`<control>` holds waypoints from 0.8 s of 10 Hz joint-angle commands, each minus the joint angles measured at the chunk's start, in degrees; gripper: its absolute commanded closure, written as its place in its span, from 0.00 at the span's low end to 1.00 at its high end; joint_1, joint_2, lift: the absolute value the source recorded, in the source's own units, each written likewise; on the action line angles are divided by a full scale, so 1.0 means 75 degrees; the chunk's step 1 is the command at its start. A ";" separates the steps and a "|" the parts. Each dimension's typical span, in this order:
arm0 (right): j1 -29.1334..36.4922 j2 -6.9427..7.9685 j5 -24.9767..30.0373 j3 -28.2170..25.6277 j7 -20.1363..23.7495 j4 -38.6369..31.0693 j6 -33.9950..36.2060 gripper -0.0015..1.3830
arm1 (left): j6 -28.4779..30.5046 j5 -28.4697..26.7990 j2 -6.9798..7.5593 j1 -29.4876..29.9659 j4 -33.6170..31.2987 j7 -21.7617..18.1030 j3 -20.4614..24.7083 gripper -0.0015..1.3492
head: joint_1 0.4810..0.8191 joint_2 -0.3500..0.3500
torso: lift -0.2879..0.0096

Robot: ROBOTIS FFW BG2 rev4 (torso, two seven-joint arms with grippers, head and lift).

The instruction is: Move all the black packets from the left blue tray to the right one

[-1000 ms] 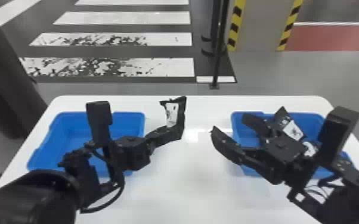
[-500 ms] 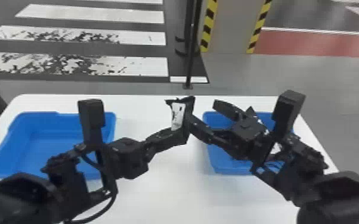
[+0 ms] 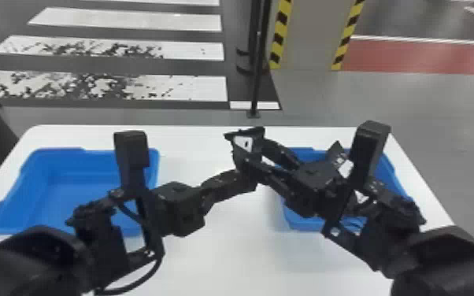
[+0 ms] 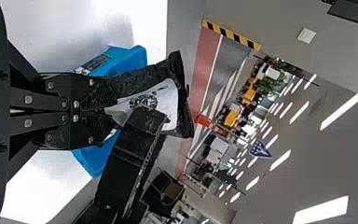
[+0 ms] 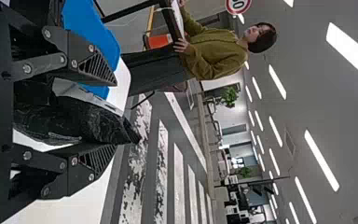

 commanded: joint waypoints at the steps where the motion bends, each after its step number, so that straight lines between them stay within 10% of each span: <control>1: 0.0018 0.0000 0.0128 0.0006 -0.0009 -0.0027 -0.0133 0.94 | -0.0028 0.0029 -0.0002 0.0037 0.0000 0.0000 0.0037 0.90 | 0.63 0.39 | 0.50; 3: 0.0018 0.0011 0.0097 0.0006 -0.0009 -0.0008 -0.0301 0.93 | -0.0065 0.0075 -0.0014 0.0037 0.0000 0.0000 0.0053 0.89 | 0.63 0.39 | 0.50; 8: -0.0076 0.0140 -0.0009 -0.0603 -0.0009 0.0460 -0.0583 0.93 | -0.0328 0.0212 -0.0119 0.0356 0.0000 0.0035 0.0525 0.12 | 0.63 0.41 | 0.50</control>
